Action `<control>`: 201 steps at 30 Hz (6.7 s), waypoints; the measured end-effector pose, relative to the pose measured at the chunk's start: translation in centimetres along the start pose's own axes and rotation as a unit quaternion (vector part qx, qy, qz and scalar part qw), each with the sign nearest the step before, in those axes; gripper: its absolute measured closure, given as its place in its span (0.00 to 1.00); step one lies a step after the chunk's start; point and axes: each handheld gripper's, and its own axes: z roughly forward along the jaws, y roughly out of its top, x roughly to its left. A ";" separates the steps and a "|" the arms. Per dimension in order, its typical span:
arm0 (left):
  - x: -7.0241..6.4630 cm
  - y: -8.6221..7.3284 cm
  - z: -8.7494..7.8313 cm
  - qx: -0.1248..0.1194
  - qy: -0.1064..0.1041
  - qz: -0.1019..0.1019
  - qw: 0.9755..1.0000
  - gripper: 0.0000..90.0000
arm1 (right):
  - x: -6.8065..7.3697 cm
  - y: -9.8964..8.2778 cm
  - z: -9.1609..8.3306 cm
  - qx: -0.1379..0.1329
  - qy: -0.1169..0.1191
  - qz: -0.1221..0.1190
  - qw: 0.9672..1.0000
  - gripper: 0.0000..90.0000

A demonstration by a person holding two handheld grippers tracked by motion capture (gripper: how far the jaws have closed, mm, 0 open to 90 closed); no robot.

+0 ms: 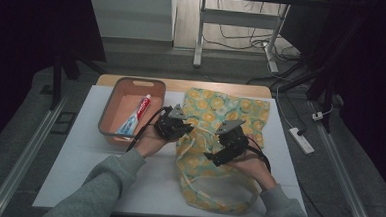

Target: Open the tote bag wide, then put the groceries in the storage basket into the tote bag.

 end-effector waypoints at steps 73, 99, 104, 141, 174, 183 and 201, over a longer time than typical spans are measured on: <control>3.1 -2.3 -8.5 -0.004 0.074 -0.020 0.997 0.43 | -6.9 0.4 2.3 -0.121 0.024 0.174 0.977 0.99; 9.3 -5.4 -8.3 0.050 0.143 -0.132 0.980 0.30 | -6.0 -0.1 -0.3 -0.131 0.028 0.151 0.979 0.99; 10.1 -5.9 -8.0 0.054 0.148 -0.145 0.977 0.30 | -5.8 0.1 -0.2 -0.131 0.037 0.150 0.979 0.99; 16.8 -7.3 0.3 0.218 0.155 -0.233 0.935 0.29 | -5.7 0.1 -0.7 -0.125 0.051 0.141 0.981 0.98; 18.3 -8.2 -1.9 0.169 0.114 -0.284 0.937 0.83 | -5.9 -0.2 -1.1 -0.127 0.042 0.143 0.981 0.98; 17.8 -6.8 -5.0 0.092 0.080 -0.277 0.953 0.84 | -5.9 -0.3 -1.0 -0.127 0.042 0.145 0.980 0.98; 14.7 -3.4 -11.9 -0.044 0.048 -0.237 0.969 0.84 | -6.1 -0.5 -1.3 -0.130 0.033 0.148 0.980 0.98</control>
